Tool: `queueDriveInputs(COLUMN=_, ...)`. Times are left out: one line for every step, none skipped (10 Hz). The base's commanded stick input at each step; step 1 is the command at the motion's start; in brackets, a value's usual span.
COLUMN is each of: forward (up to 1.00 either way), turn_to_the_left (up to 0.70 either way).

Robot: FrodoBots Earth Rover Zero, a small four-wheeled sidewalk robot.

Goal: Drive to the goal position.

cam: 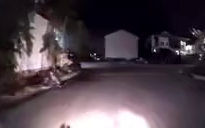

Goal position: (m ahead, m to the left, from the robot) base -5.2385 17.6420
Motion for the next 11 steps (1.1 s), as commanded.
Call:
queueDriveInputs(forward=1.0, turn_to_the_left=0.0)
queueDriveInputs(forward=1.0, turn_to_the_left=0.0)
queueDriveInputs(forward=1.0, turn_to_the_left=0.0)
queueDriveInputs(forward=1.0, turn_to_the_left=0.0)
queueDriveInputs(forward=1.0, turn_to_the_left=0.0)
queueDriveInputs(forward=1.0, turn_to_the_left=0.0)
queueDriveInputs(forward=1.0, turn_to_the_left=0.0)
queueDriveInputs(forward=1.0, turn_to_the_left=0.0)
queueDriveInputs(forward=1.0, turn_to_the_left=0.0)
queueDriveInputs(forward=1.0, turn_to_the_left=0.0)
queueDriveInputs(forward=1.0, turn_to_the_left=0.0)
